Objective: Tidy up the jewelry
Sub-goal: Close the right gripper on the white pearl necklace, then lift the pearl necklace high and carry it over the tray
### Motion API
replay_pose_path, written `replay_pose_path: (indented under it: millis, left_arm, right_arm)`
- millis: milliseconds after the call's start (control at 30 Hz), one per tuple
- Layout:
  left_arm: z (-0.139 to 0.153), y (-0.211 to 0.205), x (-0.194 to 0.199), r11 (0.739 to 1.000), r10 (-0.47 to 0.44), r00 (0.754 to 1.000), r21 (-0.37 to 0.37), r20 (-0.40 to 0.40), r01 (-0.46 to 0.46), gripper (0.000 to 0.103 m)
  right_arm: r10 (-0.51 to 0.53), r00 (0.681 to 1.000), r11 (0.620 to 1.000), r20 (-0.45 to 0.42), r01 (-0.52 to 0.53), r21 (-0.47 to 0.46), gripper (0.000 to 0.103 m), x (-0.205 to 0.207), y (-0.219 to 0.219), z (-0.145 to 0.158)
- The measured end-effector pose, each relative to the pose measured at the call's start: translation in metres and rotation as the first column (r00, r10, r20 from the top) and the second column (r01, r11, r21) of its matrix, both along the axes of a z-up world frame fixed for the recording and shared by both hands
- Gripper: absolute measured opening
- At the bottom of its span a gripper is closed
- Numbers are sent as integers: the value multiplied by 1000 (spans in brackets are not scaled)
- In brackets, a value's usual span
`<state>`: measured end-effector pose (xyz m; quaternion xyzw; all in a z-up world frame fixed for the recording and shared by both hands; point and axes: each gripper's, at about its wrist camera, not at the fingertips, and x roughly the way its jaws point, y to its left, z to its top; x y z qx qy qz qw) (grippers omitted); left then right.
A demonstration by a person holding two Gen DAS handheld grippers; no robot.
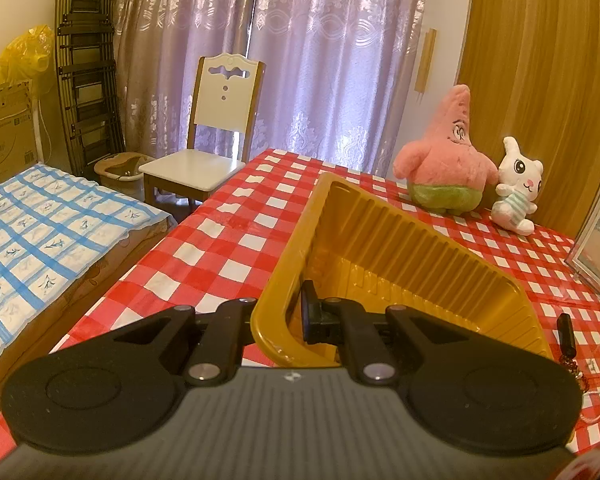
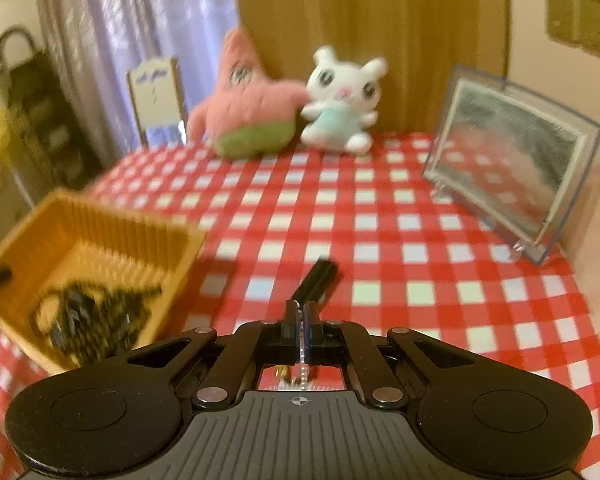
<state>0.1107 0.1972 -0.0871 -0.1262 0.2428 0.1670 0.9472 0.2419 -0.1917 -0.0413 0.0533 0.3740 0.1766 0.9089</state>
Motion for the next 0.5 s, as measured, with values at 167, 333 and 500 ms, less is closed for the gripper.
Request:
replay_pose_path:
  millis: [167, 333, 500]
  left_arm:
    - [0, 1, -1, 1000, 0, 1000, 0, 1, 0, 9]
    - [1, -1, 0, 1000, -4, 1000, 4, 1, 4, 9]
    - [1, -2, 0, 1000, -4, 1000, 5, 1, 4, 9]
  right_arm:
    - [-59, 998, 996, 5, 59, 67, 2, -2, -22, 23]
    - [-98, 995, 989, 19, 95, 118, 2, -8, -37, 45]
    - [-103, 994, 985, 48, 95, 144, 2, -15, -42, 67]
